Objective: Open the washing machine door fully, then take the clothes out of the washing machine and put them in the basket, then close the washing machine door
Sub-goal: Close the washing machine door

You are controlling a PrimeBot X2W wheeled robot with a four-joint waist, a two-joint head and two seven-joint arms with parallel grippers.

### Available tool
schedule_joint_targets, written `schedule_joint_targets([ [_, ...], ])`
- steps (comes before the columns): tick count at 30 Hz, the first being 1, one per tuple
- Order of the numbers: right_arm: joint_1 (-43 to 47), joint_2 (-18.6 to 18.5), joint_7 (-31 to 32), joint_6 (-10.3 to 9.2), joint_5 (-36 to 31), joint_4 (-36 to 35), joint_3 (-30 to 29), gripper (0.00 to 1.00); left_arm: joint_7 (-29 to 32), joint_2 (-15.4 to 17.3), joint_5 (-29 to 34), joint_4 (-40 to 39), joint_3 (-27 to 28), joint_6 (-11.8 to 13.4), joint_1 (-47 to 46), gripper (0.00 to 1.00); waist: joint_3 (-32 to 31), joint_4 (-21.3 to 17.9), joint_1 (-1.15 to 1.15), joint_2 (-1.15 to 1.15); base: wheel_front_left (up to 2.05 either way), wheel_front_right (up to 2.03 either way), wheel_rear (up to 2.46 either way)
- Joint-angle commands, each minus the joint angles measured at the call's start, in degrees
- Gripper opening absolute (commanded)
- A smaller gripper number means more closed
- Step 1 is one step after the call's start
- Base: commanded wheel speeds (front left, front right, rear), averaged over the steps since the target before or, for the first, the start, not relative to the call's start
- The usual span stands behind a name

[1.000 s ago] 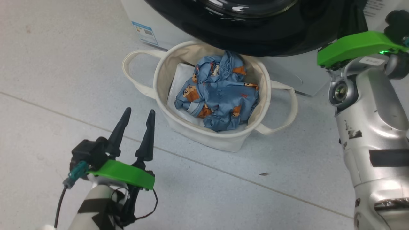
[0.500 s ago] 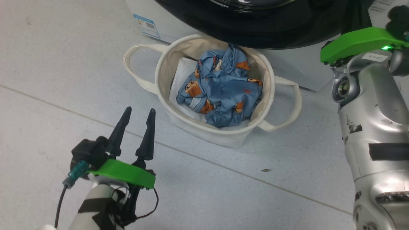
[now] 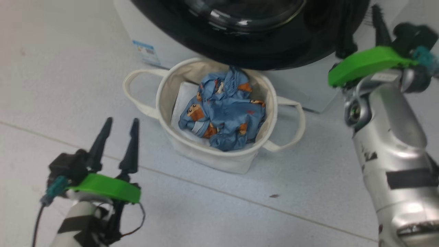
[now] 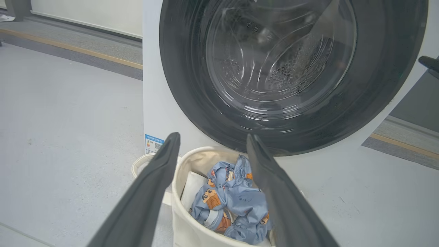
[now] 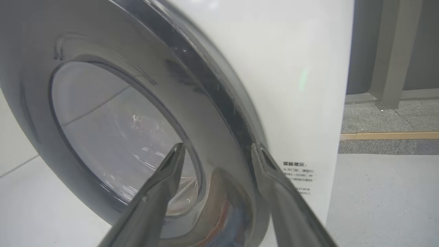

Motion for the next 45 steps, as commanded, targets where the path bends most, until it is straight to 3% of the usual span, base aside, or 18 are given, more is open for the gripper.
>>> schedule_joint_targets([
  [1,1.8,1.1,-0.3,-0.01,0.3,-2.8,2.1,1.0,-0.7,2.8,-0.6,-1.0,2.9,-0.3,0.3,1.0,-2.5,-2.0,0.0,0.0,0.0,0.0,0.0],
  [11,14.6,1.0,-0.3,-0.01,-1.2,-11.9,4.5,1.0,-0.7,10.5,-2.4,0.6,7.9,-0.3,2.2,1.0,-9.1,-7.7,0.0,0.0,0.0,0.0,0.0],
  [25,30.5,0.3,-0.3,-0.01,-2.3,-24.7,3.7,1.0,-0.7,18.6,-6.3,-1.7,9.1,-0.3,5.7,1.0,-15.0,-15.0,0.0,0.0,0.0,0.0,0.0],
  [39,35.4,0.1,-0.3,-0.01,-0.1,-27.8,4.8,1.0,-0.7,20.7,-7.1,-3.0,9.3,-0.1,8.6,1.0,-16.4,-18.3,0.0,0.0,0.0,0.0,0.0],
  [45,36.1,0.1,-0.3,-0.01,0.3,-28.2,4.9,1.0,-0.7,19.8,-6.8,-1.5,10.6,0.4,9.0,1.0,-16.4,-18.8,0.0,0.0,0.0,0.0,0.0],
])
